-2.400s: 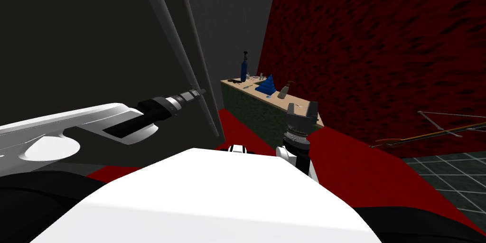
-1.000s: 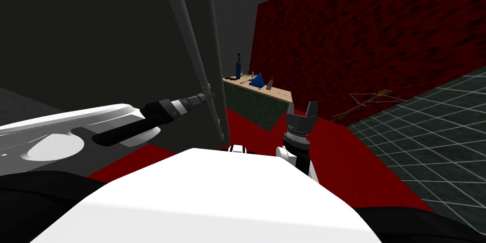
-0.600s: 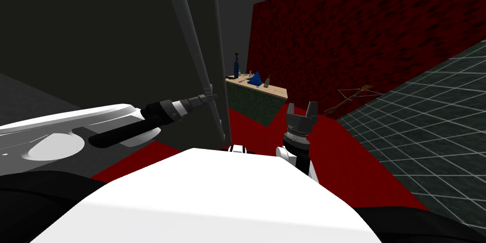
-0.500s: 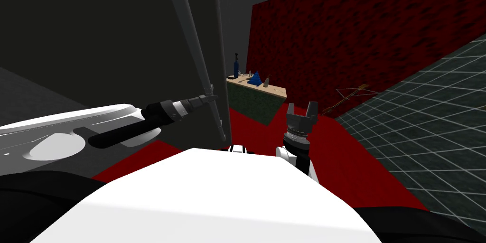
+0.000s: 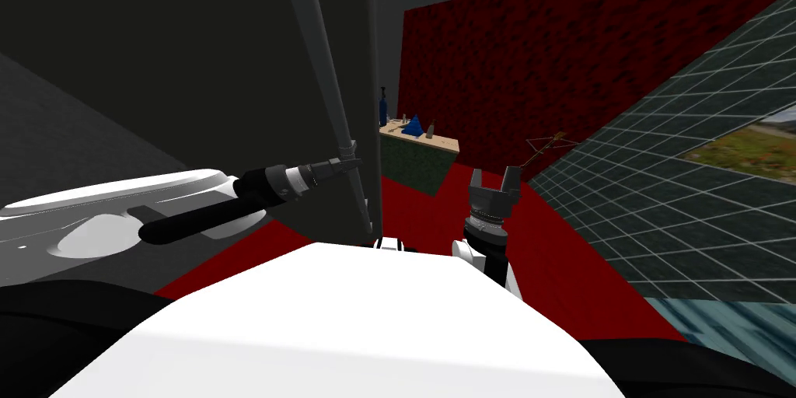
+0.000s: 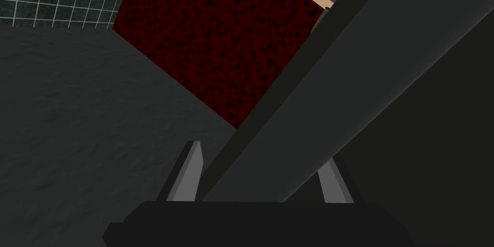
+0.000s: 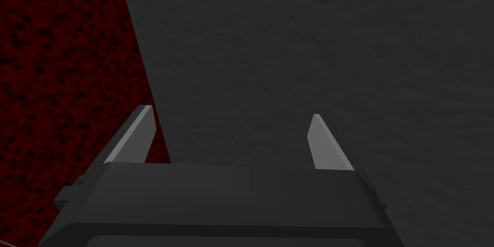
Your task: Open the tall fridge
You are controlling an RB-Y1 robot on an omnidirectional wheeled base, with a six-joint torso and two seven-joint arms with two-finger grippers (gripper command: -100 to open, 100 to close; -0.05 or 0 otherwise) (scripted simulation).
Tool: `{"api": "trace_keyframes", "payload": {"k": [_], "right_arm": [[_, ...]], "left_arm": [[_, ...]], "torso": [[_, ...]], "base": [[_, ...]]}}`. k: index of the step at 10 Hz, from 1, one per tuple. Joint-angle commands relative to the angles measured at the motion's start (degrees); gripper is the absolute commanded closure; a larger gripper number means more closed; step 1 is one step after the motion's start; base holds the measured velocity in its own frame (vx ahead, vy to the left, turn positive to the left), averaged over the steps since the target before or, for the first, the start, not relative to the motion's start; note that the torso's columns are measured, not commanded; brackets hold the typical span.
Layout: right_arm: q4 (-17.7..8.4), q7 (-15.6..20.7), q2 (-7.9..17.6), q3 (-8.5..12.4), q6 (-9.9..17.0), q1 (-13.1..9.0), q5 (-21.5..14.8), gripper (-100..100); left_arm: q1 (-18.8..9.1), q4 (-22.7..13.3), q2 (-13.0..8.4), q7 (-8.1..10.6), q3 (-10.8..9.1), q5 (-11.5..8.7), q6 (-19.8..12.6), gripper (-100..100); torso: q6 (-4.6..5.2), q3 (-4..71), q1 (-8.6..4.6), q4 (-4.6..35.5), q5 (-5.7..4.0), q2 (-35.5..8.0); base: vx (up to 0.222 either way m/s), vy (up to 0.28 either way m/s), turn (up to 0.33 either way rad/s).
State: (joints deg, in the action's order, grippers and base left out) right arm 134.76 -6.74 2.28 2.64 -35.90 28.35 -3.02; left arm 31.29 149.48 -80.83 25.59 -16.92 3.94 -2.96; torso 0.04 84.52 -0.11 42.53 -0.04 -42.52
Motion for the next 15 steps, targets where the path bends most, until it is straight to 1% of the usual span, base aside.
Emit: {"api": "trace_keyframes", "payload": {"k": [1,2,6,9,10,11,15], "right_arm": [[0.0,0.0,0.0,0.0,0.0,0.0,0.0,0],[0.0,0.0,0.0,0.0,0.0,0.0,0.0,0],[0.0,0.0,0.0,0.0,0.0,0.0,0.0,0],[0.0,0.0,0.0,0.0,0.0,0.0,0.0,0],[0.0,0.0,0.0,0.0,0.0,0.0,0.0,0],[0.0,0.0,0.0,0.0,0.0,0.0,0.0,0],[0.0,0.0,0.0,0.0,0.0,0.0,0.0,0]], "left_arm": [[-0.9,0.1,-3.0,2.93,-3.23,-1.9,-0.8,-100],[-0.9,0.1,-3.0,2.93,-3.23,-1.9,-0.8,-100],[-2.1,0.2,-7.1,6.85,-7.53,-4.5,-2.0,-100],[-2.9,0.2,-10.1,9.78,-10.76,-6.4,-2.8,-100],[-2.2,0.1,-9.6,9.16,-10.68,-6.2,-2.6,-100],[-2.2,0.1,-9.7,9.37,-10.82,-6.2,-2.6,0],[-2.2,0.1,-9.7,9.35,-10.8,-6.2,-2.6,0]], "torso": [[-0.09,0.3,-0.13,-0.2,-0.08,0.6],[-0.06,0.6,-0.06,-0.4,-0.03,1.0],[-0.05,0.0,0.19,-0.2,0.06,0.1],[-0.04,-0.1,0.03,-0.1,0.0,-0.1],[-0.03,-0.1,0.0,-0.1,-0.01,0.0],[-0.03,0.0,0.01,-0.2,0.01,0.1],[-0.04,0.1,0.12,-0.3,0.05,0.3]], "base": [[-0.003,0.002,0.109],[0.036,-0.016,0.028],[0.03,0.005,0.033],[-0.003,0.012,0.043],[-0.001,0.006,0.008],[0.0,0.0,0.0],[0.0,0.0,0.0]]}}
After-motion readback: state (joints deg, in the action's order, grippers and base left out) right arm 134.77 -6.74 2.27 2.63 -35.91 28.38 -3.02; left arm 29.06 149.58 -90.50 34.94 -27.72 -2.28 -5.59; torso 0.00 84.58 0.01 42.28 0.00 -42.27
